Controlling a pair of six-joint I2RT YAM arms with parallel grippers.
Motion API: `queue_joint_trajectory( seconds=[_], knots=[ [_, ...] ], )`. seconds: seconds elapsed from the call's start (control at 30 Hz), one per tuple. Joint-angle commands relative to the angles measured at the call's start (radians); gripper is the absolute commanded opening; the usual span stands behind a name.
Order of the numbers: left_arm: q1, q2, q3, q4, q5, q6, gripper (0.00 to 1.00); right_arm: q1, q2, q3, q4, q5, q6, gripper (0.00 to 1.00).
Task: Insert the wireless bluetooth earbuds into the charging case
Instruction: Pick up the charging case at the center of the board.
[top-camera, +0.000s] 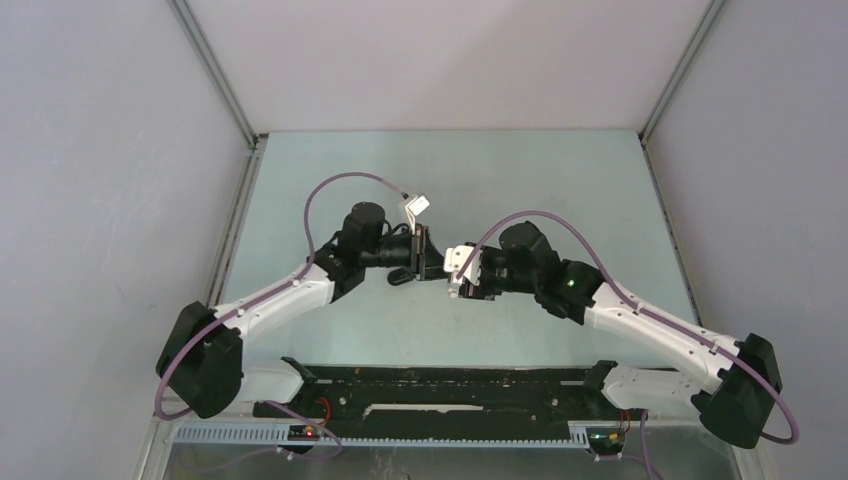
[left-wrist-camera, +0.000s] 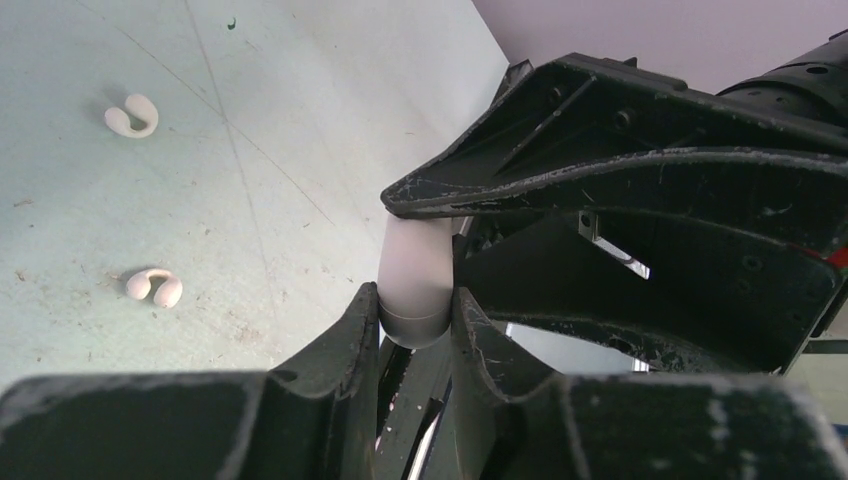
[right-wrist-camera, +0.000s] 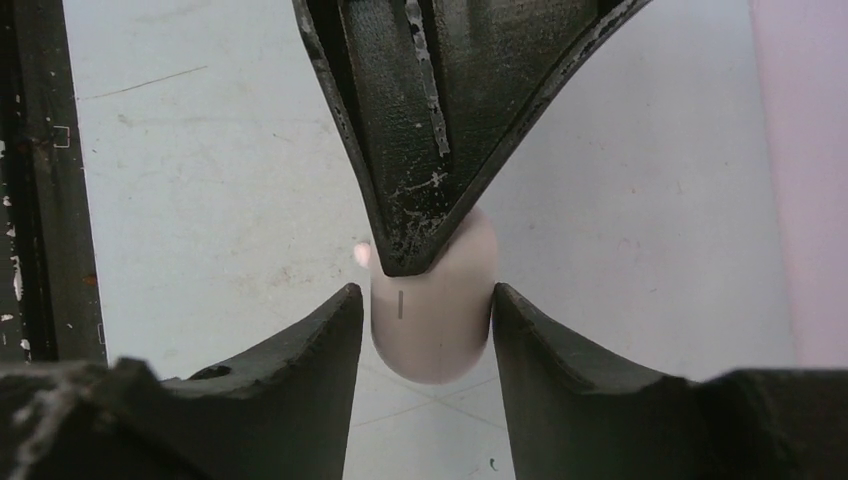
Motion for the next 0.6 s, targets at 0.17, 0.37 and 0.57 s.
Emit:
queue_joint_trajectory(
  seconds=[0.17, 0.37, 0.57],
  knots=[
    [-0.018, -0.088, -0.016, 0.011, -0.019, 0.149, 0.00, -0.214, -0.028, 0.088, -0.146, -0.466, 0.090, 0.71],
    [-0.079, -0.159, -0.007, -0.119, -0.089, 0.380, 0.00, -0.413, 0.011, 0.155, -0.306, -0.824, 0.088, 0.65],
    [-0.134, -0.235, -0.030, -0.165, -0.110, 0.499, 0.00, -0.410, 0.070, 0.186, -0.393, -0.900, 0.043, 0.56]
  ],
)
